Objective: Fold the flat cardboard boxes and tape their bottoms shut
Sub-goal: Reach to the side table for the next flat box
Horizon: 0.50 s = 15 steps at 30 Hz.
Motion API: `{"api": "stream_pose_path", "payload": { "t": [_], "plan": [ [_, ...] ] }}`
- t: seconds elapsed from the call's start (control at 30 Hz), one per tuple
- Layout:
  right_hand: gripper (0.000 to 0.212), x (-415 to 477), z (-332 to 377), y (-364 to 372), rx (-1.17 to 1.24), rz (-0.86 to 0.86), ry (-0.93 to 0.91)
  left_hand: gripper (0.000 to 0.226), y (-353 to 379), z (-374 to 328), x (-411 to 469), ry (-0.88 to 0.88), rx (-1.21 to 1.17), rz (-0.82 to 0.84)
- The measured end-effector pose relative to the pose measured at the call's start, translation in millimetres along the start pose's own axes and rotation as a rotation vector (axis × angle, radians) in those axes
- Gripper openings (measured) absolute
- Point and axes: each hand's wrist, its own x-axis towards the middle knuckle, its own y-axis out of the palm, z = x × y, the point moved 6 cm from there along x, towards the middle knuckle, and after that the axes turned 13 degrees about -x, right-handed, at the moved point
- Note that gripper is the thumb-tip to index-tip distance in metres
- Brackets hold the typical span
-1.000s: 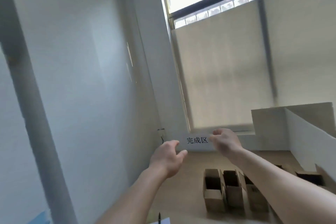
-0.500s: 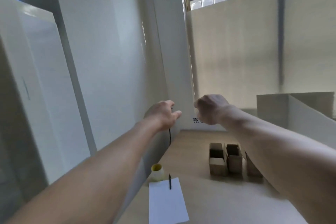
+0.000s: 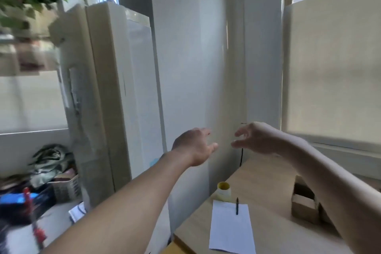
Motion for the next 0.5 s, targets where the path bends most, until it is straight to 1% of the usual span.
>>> {"api": "stream_pose_path", "payload": {
  "t": [0.07, 0.13, 0.2, 0.37, 0.5],
  "plan": [
    [0.052, 17.2, 25.9, 6.2, 0.118, -0.042, -0.050, 0.057, -11.6, 18.2, -15.7, -0.068, 0.029, -0.020],
    [0.046, 25.5, 54.5, 16.2, 0.182, -0.090, -0.098, 0.058, -25.3, 40.3, -33.7, -0.155, 0.059, -0.050],
    [0.042, 25.7, 85.3, 33.9, 0.144, -0.092, -0.189, 0.058, -36.1, 63.1, -57.8, -0.246, 0.059, -0.095],
    [0.045, -11.5, 166.5, 77.2, -0.044, -0.106, -0.494, 0.057, -50.2, 107.4, -145.4, -0.429, 0.082, -0.179],
    [0.042, -54.7, 223.9, 100.6, -0.042, -0.087, -0.677, 0.057, -67.1, 138.3, -226.1, -0.557, 0.115, -0.236]
  ]
}}
